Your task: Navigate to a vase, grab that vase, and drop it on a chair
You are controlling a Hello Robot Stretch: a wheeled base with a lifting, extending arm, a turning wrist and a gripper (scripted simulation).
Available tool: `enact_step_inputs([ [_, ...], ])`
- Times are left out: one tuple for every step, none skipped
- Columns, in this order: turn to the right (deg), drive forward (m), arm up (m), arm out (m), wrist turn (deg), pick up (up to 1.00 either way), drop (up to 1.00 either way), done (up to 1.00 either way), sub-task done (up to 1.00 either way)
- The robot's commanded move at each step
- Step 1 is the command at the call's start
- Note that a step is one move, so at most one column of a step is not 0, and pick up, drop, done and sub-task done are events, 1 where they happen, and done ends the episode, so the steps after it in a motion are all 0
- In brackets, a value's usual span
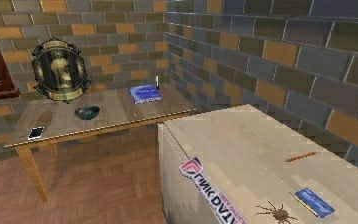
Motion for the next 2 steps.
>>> enact_step_inputs([
  [0.0,0.00,0.38,0.00,0.0,0.00,0.00,0.00,0.00],
  [0.0,0.00,0.00,0.14,0.0,0.00,0.00,0.00,0.00],
])
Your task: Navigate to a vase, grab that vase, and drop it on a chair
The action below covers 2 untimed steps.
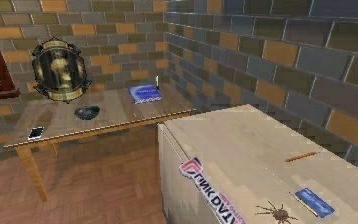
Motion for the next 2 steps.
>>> enact_step_inputs([
  [0.0,0.00,0.00,0.00,45.0,0.00,0.00,0.00,0.00],
  [0.0,0.00,0.00,0.00,45.0,0.00,0.00,0.00,0.00],
])
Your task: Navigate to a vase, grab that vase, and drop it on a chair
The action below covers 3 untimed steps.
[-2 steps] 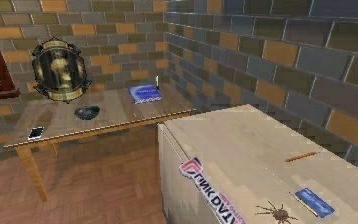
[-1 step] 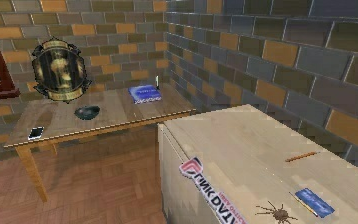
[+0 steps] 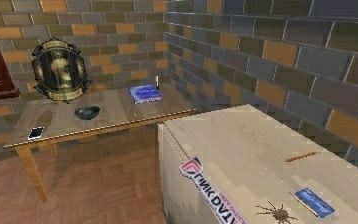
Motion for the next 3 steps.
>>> enact_step_inputs([
  [0.0,0.00,0.00,0.00,45.0,0.00,0.00,0.00,0.00],
  [0.0,0.00,0.00,0.00,24.0,0.00,0.00,0.00,0.00],
  [0.0,0.00,-0.12,0.00,0.0,0.00,0.00,0.00,0.00],
])
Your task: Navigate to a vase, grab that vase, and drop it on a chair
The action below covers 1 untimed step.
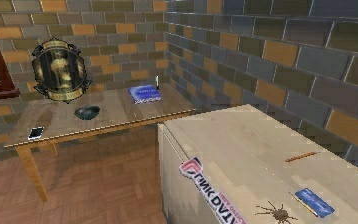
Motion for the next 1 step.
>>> enact_step_inputs([
  [0.0,0.00,0.00,0.00,0.0,1.00,0.00,0.00,0.00],
])
